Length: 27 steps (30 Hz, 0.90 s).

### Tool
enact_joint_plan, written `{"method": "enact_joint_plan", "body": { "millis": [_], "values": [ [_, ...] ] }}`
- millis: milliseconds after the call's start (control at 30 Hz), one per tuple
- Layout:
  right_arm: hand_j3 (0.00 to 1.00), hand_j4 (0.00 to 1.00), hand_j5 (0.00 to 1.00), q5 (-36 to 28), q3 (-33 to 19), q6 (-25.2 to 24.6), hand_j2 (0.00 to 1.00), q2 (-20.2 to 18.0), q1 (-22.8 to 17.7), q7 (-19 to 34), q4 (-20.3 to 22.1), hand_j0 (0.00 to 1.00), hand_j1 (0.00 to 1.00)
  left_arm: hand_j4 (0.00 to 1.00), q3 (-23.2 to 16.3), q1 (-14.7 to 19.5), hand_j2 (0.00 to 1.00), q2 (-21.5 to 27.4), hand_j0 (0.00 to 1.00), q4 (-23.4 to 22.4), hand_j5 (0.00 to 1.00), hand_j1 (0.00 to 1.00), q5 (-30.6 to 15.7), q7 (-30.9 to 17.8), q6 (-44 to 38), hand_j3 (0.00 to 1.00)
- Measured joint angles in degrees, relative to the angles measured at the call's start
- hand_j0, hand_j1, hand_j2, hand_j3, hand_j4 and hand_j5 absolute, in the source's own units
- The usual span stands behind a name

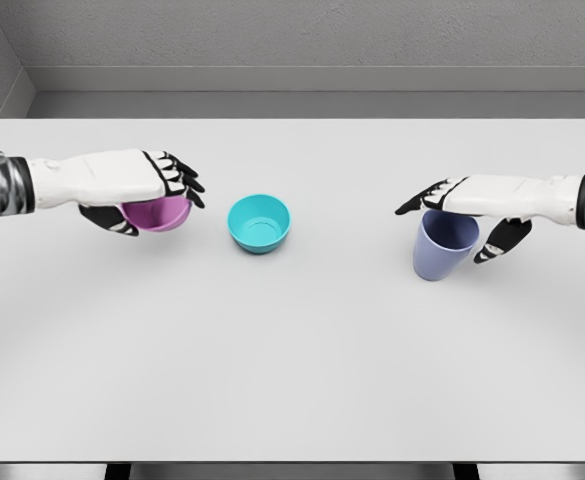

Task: Stacking bowl and cup with both arms

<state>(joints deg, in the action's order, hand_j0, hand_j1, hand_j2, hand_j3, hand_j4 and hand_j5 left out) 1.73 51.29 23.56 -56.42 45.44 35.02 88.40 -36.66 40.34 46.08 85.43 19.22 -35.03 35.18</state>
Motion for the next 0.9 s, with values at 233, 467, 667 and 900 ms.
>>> {"method": "enact_joint_plan", "body": {
  "millis": [233,467,667,900],
  "values": [
    [1.0,1.0,1.0,0.03,0.34,-0.04,1.0,0.38,-0.26,0.0,-0.04,1.0,1.0,0.8,-1.64,2.81,0.8,-1.46,0.8,-0.13,0.8,0.8,0.09,0.0,0.02,0.8],
    [1.0,1.0,1.0,0.08,0.59,-0.08,1.0,0.47,-0.26,0.0,-0.18,1.0,1.0,0.8,-3.53,4.57,0.8,-3.17,0.8,-0.4,0.8,0.8,-0.01,0.01,-0.01,0.8],
    [1.0,1.0,1.0,0.19,0.89,-0.08,1.0,0.89,-0.26,0.0,-0.92,1.0,1.0,0.8,-4.37,5.1,0.8,-4.02,0.8,-0.5,0.8,0.8,0.1,0.03,0.03,0.8],
    [1.0,1.0,1.0,0.21,0.95,-0.08,1.0,1.0,-0.26,0.0,-1.12,1.0,1.0,0.8,-5.95,7.12,0.8,-5.62,0.8,-0.78,0.8,0.8,0.09,0.0,-0.01,0.8]
  ]
}}
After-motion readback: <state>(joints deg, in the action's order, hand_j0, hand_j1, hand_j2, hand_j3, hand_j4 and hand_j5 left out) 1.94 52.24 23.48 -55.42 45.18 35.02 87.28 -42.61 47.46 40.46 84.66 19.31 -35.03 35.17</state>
